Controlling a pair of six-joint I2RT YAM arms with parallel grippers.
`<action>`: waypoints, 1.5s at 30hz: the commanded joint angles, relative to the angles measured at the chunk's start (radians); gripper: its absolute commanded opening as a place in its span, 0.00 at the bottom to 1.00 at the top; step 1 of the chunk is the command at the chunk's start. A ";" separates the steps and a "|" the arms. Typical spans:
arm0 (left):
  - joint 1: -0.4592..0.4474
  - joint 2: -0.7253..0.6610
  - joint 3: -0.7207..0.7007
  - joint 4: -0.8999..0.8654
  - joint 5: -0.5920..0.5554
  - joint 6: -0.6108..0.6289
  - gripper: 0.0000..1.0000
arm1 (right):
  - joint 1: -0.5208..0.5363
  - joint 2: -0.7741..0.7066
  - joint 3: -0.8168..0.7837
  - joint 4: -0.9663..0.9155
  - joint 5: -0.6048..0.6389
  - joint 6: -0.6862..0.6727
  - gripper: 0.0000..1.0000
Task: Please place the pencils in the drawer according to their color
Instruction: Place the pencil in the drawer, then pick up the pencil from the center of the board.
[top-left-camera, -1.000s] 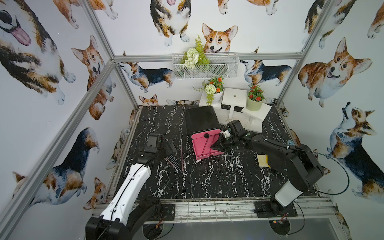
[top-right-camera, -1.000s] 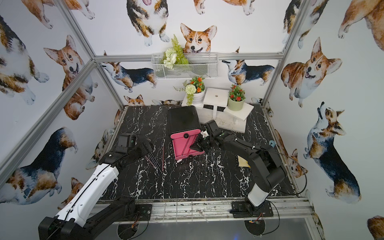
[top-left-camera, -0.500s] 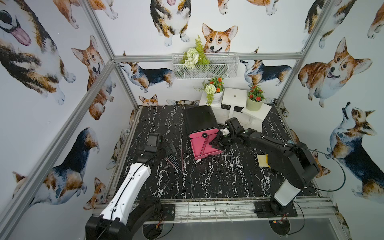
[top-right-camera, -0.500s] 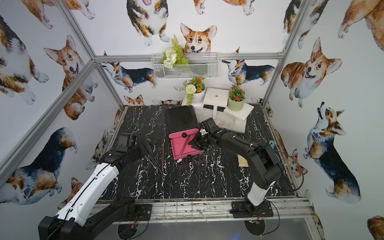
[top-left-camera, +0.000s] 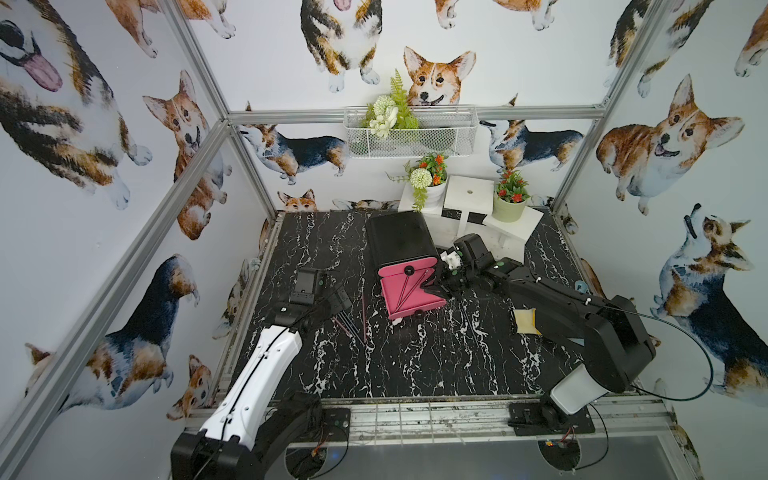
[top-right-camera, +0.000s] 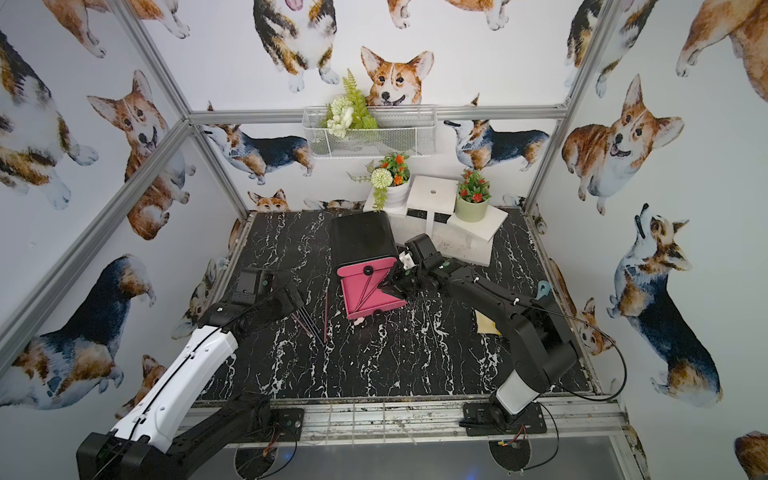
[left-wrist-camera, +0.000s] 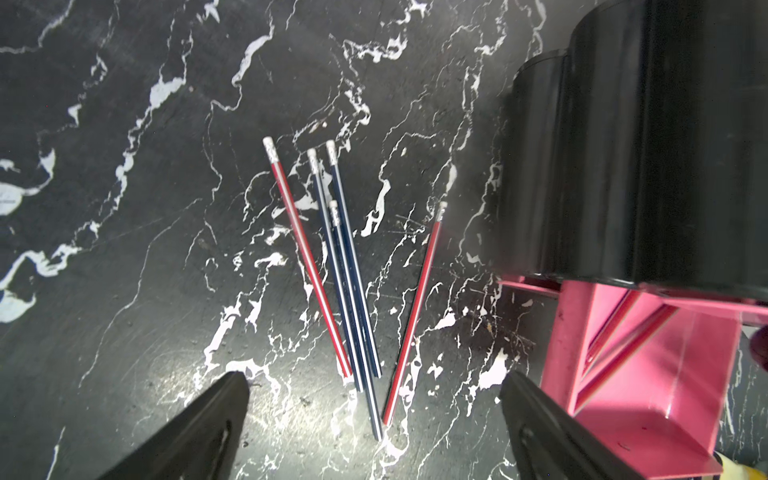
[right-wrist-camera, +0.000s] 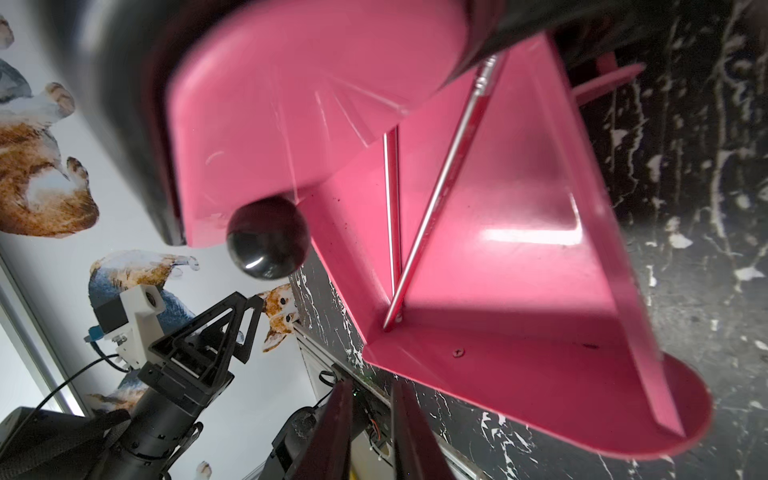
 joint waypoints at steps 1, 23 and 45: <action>0.001 0.012 -0.007 -0.051 0.011 -0.027 1.00 | 0.007 -0.043 0.012 -0.083 0.072 -0.096 0.27; 0.114 0.342 0.004 0.008 -0.011 -0.065 0.62 | -0.082 -0.364 -0.135 -0.293 0.379 -0.264 0.62; 0.137 0.601 0.131 0.043 0.001 -0.005 0.43 | -0.129 -0.424 -0.170 -0.315 0.412 -0.277 0.61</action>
